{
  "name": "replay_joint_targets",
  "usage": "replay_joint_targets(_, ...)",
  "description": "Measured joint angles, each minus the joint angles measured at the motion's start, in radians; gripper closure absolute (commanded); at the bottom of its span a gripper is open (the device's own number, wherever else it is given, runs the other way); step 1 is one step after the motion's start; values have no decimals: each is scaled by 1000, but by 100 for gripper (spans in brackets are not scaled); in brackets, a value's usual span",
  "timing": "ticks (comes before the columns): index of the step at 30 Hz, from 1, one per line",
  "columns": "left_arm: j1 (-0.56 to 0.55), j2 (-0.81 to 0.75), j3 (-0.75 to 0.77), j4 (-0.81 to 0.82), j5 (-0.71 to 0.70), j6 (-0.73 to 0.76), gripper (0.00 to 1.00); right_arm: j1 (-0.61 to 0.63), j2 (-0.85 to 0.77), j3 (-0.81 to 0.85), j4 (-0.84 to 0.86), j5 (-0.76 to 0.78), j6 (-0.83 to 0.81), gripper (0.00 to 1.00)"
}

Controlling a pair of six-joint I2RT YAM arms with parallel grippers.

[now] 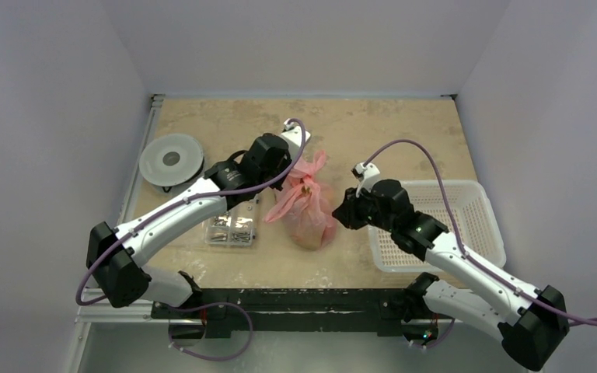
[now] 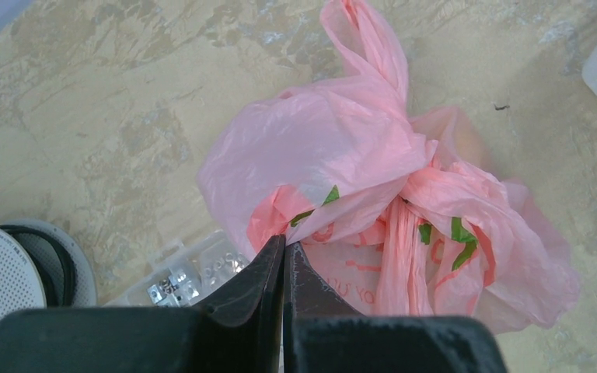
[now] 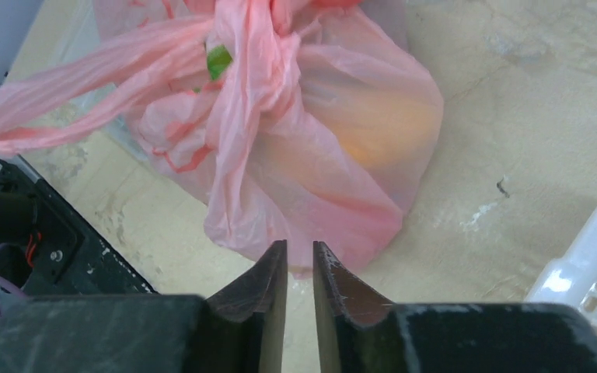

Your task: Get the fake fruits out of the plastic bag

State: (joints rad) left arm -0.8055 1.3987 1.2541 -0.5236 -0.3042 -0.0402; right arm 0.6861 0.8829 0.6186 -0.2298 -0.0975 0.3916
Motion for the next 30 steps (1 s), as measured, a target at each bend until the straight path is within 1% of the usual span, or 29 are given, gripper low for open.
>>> replay_joint_targets(2,0,-9,-3,2,23,0,100,0,36,42,-12,2,-4,68)
replay_joint_targets(5,0,-14,-5,10,57,1,100,0,127,145,-11,1,-12,62)
replay_joint_targets(11,0,-14,-5,13,95,4,100,1,313,317,29,2,-46,53)
replay_joint_targets(14,0,-14,-5,13,109,5,100,6,367,339,56,13,-70,52)
replay_joint_targets(19,0,-14,-5,13,123,7,100,19,422,341,82,29,-91,53)
replay_joint_targets(20,0,-14,-5,13,126,7,100,22,433,341,89,34,-94,56)
replay_joint_targets(22,0,-14,-5,13,130,7,100,31,454,341,100,49,-97,70)
replay_joint_targets(24,0,-14,-5,13,134,7,100,39,467,341,105,60,-101,92)
replay_joint_targets(25,0,-14,-5,13,133,7,100,41,470,341,106,66,-103,99)
replay_joint_targets(28,0,-14,-5,13,110,6,100,47,460,339,105,96,-105,100)
replay_joint_targets(30,0,-19,-8,15,75,-2,100,47,424,320,106,116,-105,100)
